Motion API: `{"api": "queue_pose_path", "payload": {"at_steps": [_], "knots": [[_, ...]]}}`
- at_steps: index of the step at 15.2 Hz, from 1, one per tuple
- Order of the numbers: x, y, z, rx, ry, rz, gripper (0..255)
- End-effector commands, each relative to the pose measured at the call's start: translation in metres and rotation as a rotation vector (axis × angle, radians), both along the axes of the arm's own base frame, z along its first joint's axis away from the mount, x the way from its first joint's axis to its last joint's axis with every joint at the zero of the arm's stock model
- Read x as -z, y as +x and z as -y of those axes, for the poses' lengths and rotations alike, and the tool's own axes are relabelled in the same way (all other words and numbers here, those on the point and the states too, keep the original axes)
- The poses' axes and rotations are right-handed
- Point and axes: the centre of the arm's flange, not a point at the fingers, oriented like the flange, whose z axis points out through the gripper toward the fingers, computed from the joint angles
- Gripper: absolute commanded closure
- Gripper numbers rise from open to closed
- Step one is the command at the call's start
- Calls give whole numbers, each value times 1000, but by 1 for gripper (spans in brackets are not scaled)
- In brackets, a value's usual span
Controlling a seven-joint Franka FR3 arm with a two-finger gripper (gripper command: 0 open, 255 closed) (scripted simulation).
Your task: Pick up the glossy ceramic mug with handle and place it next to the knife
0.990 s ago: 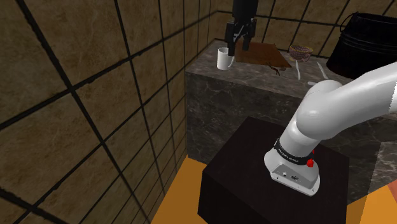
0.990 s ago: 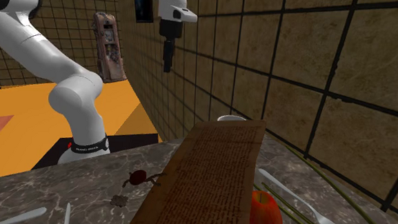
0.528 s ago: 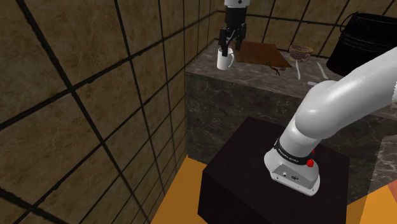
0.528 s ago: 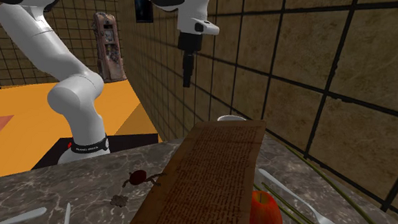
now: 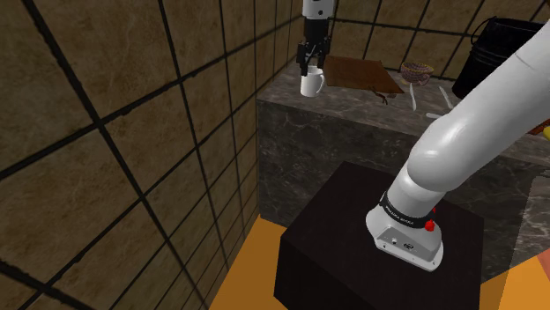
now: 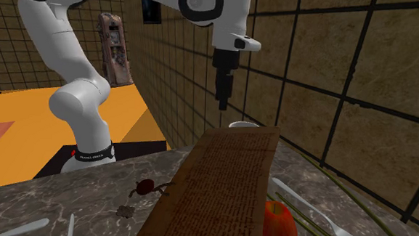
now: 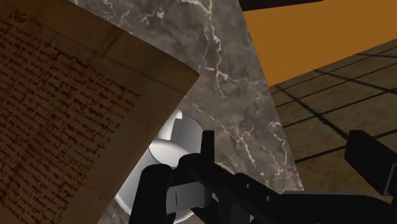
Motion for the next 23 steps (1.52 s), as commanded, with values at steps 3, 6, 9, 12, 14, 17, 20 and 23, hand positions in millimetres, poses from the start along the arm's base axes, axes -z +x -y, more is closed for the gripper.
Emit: {"api": "queue_pose_path", "payload": {"at_steps": [3, 6, 9, 12, 14, 17, 20, 23], "knots": [[14, 32, 33, -5, -20, 10, 0], [23, 54, 56, -7, -33, 15, 0], [39, 53, 57, -7, -33, 15, 0], [55, 52, 58, -7, -33, 15, 0], [63, 52, 58, -7, -33, 15, 0], [63, 52, 58, -7, -33, 15, 0], [63, 52, 58, -7, -33, 15, 0], [63, 52, 58, -7, -33, 15, 255]]}}
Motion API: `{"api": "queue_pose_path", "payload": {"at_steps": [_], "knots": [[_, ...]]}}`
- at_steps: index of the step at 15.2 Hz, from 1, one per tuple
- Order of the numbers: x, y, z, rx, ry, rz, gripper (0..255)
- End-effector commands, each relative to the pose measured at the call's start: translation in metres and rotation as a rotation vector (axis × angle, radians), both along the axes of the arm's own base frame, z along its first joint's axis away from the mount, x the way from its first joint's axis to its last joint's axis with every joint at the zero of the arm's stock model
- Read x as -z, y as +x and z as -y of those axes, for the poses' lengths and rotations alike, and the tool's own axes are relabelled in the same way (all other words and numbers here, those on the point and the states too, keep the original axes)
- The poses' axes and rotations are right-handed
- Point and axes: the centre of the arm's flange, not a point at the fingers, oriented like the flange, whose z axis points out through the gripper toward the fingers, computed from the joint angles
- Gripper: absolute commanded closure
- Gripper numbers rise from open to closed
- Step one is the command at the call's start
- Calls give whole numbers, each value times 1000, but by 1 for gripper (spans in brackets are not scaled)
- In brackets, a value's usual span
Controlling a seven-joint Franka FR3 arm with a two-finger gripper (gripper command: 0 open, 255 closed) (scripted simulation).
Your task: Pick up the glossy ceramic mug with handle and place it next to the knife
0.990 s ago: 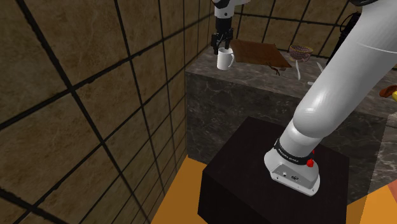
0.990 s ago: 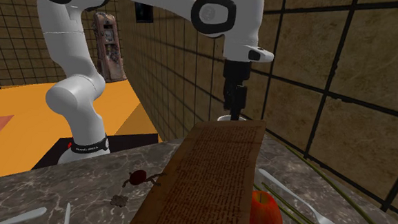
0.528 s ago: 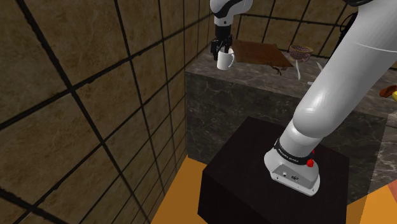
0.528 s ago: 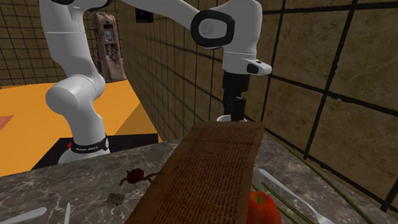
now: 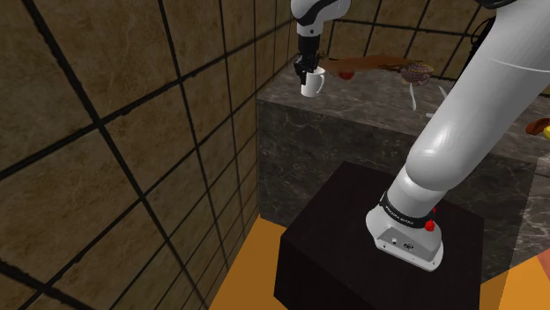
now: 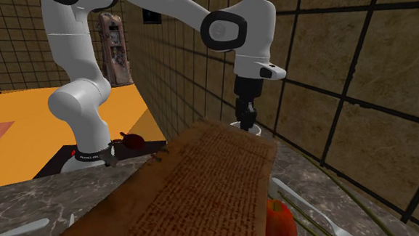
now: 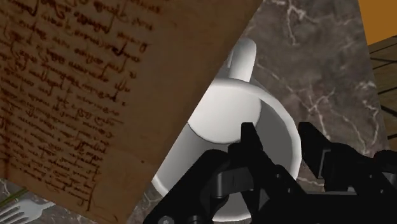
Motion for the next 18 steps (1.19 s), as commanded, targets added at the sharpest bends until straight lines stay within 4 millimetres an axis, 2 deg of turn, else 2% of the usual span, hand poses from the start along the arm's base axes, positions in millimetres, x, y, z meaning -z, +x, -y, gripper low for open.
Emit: {"api": "queue_pose_path", "payload": {"at_steps": [1, 8, 18], "knots": [[1, 0, 0, 0, 1, -1, 255], [1, 0, 0, 0, 1, -1, 255], [-52, 0, 0, 0, 1, -1, 255]]}}
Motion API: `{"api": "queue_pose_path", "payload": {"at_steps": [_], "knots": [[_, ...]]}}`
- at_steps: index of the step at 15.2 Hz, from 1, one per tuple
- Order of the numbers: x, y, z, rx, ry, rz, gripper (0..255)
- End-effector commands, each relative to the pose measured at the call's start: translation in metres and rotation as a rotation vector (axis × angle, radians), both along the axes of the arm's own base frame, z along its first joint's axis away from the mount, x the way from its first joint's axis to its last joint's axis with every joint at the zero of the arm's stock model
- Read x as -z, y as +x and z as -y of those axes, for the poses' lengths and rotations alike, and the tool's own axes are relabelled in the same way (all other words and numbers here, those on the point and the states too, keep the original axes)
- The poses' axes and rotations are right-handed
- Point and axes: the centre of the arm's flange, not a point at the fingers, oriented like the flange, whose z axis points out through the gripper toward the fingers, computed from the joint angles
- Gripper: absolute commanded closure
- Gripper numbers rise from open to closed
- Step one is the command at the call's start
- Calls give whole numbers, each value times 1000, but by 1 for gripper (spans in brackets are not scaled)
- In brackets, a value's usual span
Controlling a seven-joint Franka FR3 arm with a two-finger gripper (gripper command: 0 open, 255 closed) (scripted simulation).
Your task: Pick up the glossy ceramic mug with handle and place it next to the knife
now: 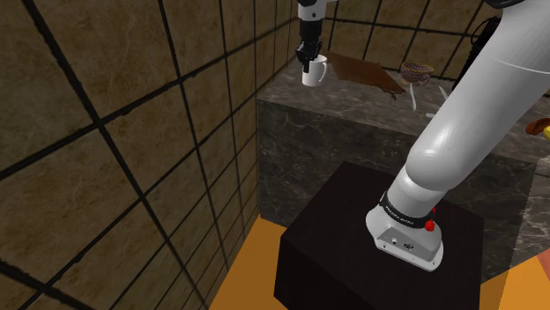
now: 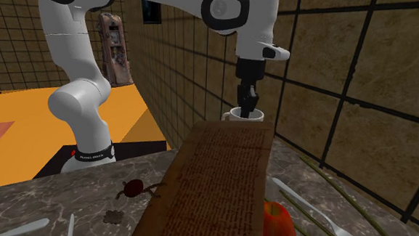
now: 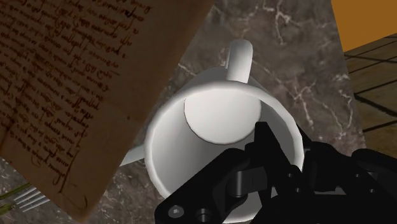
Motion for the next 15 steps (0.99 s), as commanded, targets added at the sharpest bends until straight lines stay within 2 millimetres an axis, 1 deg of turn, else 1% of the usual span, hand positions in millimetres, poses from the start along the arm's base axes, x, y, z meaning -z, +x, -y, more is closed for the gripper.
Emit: {"api": "queue_pose_path", "payload": {"at_steps": [1, 15], "knots": [[-11, 0, 0, 0, 0, 0, 255], [-85, 0, 0, 0, 0, 0, 255]]}}
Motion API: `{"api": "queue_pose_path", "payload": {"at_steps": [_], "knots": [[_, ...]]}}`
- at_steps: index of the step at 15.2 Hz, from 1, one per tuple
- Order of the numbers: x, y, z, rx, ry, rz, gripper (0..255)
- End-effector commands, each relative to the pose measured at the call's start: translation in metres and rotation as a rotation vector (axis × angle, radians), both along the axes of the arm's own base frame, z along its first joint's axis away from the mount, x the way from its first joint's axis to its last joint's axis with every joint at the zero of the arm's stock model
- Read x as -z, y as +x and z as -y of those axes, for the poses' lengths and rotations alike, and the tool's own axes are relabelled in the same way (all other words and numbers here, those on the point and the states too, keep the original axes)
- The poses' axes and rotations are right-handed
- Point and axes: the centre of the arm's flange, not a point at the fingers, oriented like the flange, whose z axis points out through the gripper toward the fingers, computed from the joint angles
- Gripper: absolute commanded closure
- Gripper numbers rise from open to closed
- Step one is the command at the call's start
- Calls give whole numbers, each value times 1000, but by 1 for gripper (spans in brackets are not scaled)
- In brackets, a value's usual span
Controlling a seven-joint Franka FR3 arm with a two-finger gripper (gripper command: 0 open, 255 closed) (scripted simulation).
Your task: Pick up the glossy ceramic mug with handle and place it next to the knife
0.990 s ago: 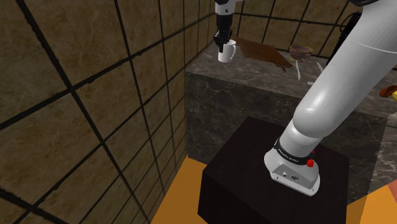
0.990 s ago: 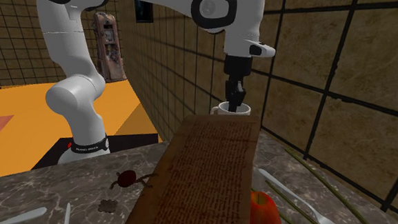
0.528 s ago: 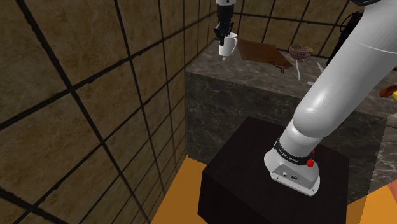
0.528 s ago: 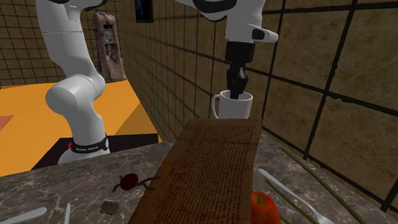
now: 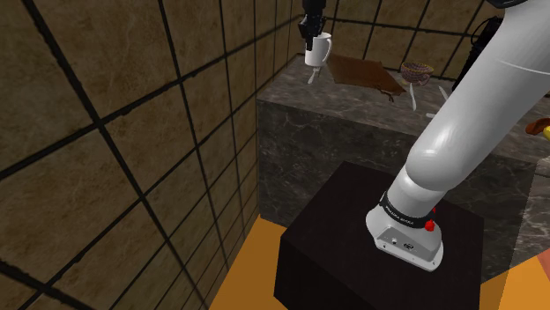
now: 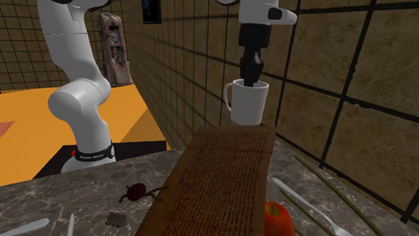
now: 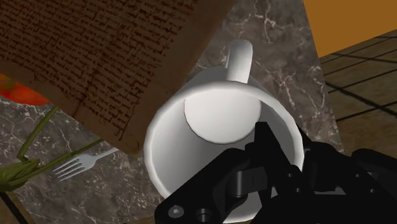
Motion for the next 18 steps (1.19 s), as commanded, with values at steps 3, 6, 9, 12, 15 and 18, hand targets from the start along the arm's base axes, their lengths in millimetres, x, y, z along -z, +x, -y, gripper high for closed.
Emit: {"api": "queue_pose_path", "payload": {"at_steps": [3, 6, 9, 12, 15, 18], "knots": [[-22, 0, 0, 0, 0, 0, 255], [-37, 0, 0, 0, 0, 0, 255], [-47, -11, 7, 0, 0, 0, 255], [-47, -44, 29, 0, 0, 0, 255], [-47, -77, 51, 0, 0, 0, 255], [-48, -110, 73, 0, 0, 0, 255]]}}
